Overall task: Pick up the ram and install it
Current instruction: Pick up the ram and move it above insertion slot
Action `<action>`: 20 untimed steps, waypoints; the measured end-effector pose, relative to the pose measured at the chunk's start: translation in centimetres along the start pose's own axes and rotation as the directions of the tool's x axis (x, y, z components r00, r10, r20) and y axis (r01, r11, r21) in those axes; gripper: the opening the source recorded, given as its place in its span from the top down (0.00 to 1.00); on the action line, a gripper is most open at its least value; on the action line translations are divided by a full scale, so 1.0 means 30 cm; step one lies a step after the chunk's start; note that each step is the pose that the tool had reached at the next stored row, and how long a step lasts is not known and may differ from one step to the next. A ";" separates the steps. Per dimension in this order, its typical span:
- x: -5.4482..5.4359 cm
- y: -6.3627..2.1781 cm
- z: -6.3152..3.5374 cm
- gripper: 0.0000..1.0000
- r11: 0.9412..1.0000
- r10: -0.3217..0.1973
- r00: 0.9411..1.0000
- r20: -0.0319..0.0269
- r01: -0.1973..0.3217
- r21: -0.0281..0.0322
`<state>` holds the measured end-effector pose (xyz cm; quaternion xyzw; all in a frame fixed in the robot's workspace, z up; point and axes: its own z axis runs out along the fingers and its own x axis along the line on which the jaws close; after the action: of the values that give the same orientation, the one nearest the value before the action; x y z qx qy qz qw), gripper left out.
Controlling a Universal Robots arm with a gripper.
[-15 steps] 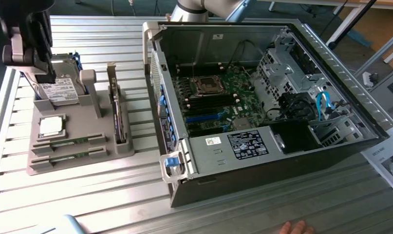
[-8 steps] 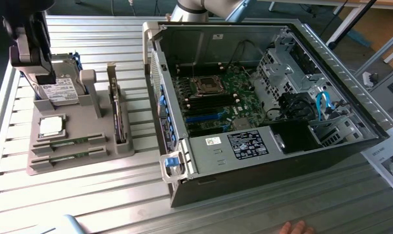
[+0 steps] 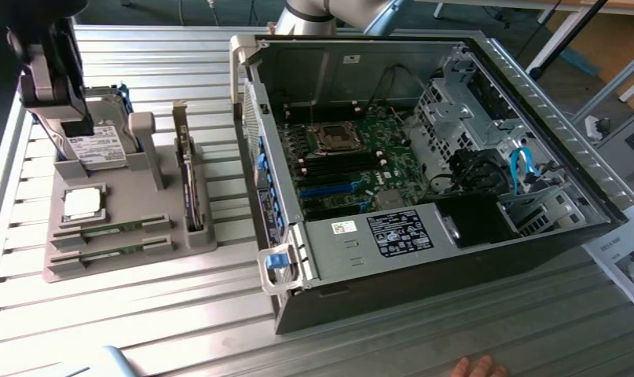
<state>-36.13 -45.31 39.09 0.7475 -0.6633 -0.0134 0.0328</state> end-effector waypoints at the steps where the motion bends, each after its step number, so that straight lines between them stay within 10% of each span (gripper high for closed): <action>1: 0.000 0.000 0.000 0.90 1.000 -0.003 1.000 -0.001 0.003 0.002; 5: 0.000 0.003 0.000 0.90 1.000 -0.017 1.000 -0.004 0.017 0.013; 18: 0.000 0.003 0.002 0.90 1.000 0.023 1.000 -0.002 -0.023 0.020; 20: -0.001 0.003 0.004 0.90 0.999 0.025 1.000 -0.004 -0.025 0.037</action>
<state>-36.24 -45.31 38.99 0.7398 -0.6725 0.0009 0.0206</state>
